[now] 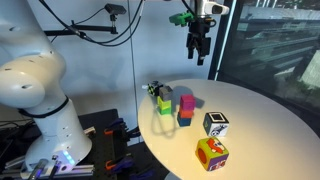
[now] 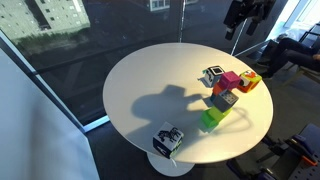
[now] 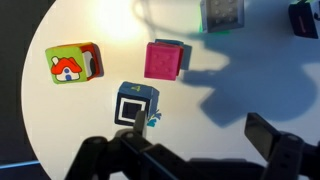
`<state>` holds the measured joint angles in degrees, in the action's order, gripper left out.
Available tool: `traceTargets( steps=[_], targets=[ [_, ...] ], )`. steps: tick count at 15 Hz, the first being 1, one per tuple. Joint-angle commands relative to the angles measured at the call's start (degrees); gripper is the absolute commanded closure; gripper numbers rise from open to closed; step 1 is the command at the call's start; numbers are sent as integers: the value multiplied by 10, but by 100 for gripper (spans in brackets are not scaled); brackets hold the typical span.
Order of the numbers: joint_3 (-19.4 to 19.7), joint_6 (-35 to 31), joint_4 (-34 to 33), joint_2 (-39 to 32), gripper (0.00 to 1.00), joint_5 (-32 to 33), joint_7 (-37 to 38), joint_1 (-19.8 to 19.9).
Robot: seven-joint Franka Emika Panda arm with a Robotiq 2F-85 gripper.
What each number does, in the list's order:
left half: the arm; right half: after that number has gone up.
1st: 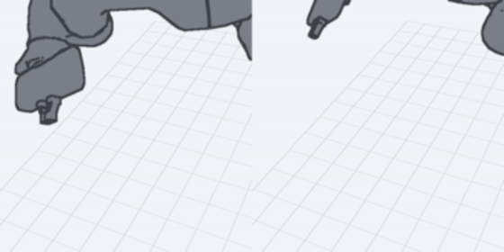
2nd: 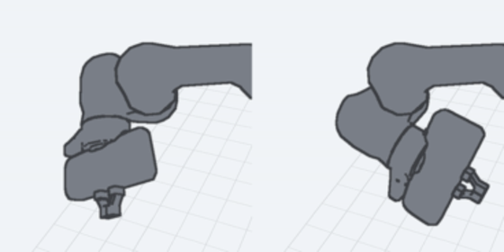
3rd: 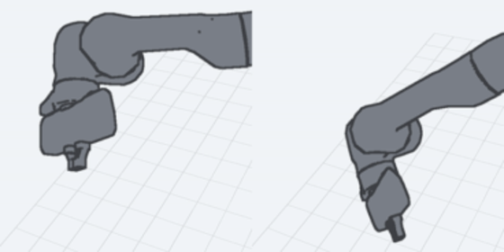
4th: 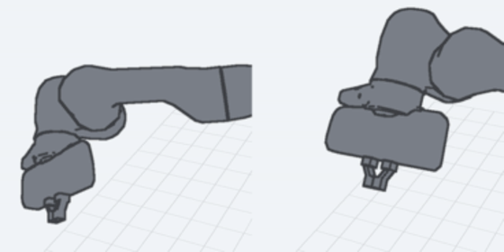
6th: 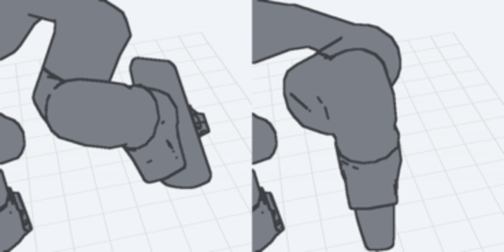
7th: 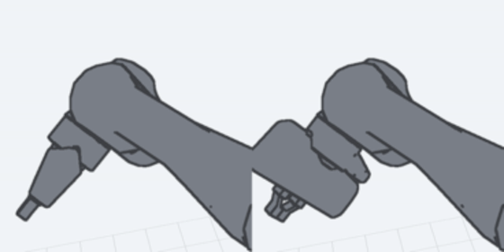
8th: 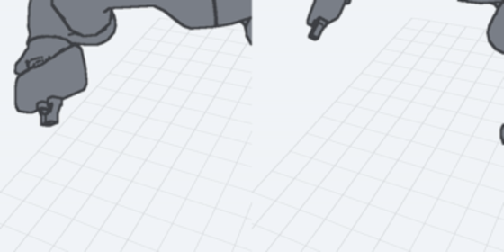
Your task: Pick up the pink block and put it on the table
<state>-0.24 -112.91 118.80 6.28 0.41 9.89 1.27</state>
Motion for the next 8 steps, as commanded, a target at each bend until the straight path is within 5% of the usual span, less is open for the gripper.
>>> traceTargets(
  steps=[1,8],
  targets=[
    [3,-6,6,-11,0,7,3,2],
    [11,-58,54,-30,0,31,24,6]
  ],
)
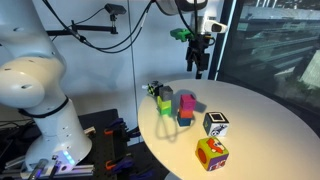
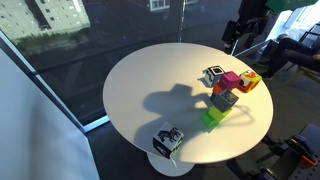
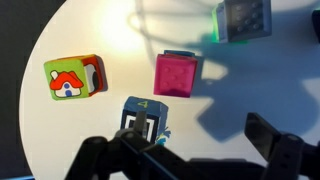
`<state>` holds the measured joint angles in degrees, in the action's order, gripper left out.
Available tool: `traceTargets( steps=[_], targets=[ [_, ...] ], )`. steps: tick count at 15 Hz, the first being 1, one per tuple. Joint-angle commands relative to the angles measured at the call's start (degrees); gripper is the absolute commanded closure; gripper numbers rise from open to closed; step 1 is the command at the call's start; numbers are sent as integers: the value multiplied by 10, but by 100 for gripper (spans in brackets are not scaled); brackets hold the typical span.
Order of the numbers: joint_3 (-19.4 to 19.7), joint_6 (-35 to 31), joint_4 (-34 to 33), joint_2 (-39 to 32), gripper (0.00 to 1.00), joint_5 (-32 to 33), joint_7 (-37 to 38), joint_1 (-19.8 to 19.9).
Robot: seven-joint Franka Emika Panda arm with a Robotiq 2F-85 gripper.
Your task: Pick up the pink block and put it on the table
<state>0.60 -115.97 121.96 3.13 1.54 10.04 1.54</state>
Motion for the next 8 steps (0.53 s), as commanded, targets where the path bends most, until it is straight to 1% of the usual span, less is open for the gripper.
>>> traceTargets(
  steps=[1,5,8],
  targets=[
    [5,-41,31,0,0,23,27,4],
    [8,-84,62,-11,0,31,47,5],
    [9,-101,76,-21,0,34,57,4]
  ],
)
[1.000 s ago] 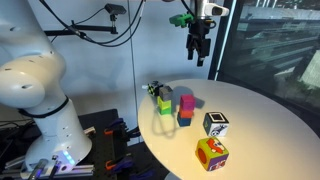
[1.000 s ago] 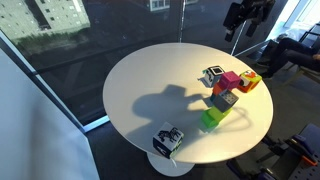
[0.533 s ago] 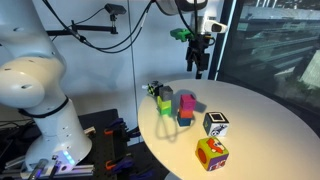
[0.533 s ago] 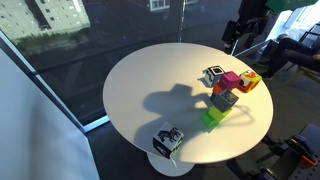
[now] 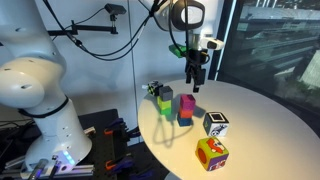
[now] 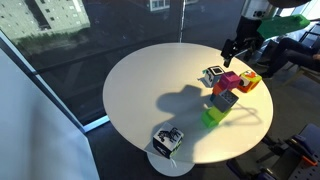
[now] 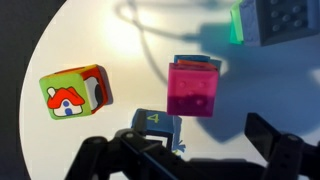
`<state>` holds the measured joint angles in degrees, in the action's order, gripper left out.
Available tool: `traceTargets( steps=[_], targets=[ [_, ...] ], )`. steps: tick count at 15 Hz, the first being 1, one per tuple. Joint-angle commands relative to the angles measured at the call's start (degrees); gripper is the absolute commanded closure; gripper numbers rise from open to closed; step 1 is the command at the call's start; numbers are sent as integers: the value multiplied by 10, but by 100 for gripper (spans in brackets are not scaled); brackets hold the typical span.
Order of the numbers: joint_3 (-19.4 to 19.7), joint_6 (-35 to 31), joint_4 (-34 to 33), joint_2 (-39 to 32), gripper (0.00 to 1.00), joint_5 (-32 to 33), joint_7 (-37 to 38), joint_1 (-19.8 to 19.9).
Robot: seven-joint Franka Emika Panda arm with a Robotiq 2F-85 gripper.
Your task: Pick up the pink block and put it on the table
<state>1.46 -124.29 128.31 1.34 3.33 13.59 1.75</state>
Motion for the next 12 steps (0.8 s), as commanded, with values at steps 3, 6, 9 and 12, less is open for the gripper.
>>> traceTargets(
  steps=[3,6,9,12],
  targets=[
    [1,-36,19,-13,0,15,22,0],
    [0,-48,20,-24,0,14,21,-2],
    [0,-61,21,-35,0,14,22,-5],
    [0,-69,21,-45,0,17,24,-9]
  ],
)
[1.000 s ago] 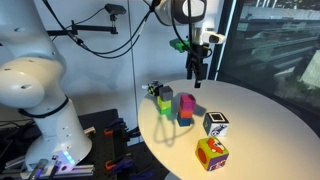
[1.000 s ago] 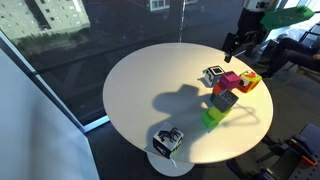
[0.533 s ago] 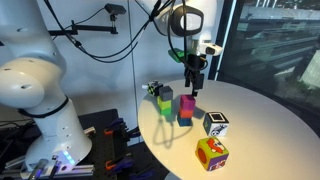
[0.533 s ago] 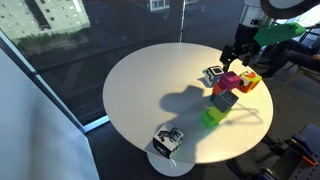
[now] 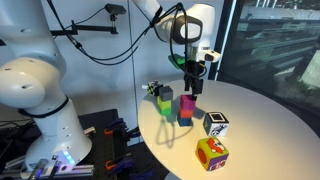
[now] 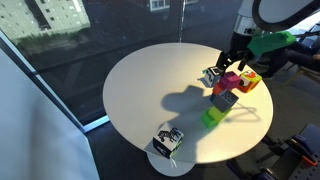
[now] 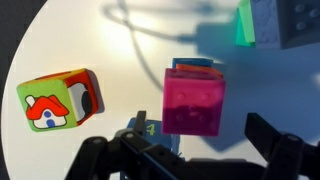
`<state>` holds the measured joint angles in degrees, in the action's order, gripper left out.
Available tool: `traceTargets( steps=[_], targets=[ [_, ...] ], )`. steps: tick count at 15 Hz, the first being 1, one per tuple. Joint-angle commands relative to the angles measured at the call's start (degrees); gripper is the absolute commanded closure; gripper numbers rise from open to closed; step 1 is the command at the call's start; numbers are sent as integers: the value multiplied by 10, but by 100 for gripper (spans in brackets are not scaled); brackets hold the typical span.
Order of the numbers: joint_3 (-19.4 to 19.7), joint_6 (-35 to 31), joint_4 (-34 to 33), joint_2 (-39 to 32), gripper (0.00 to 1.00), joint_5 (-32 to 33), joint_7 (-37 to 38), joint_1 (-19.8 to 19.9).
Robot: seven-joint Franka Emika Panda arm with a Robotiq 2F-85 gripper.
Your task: Pick up the pink block and put it on the table
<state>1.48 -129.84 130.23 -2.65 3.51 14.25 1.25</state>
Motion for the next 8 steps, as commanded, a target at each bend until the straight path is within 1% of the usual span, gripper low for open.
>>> traceTargets(
  steps=[1,6,7,8],
  targets=[
    [0,-16,2,-8,0,15,17,-5],
    [2,-23,2,-23,0,19,18,-8],
    [2,-23,1,-26,18,19,19,-8],
    [2,-24,1,-29,26,21,20,-9]
  ],
)
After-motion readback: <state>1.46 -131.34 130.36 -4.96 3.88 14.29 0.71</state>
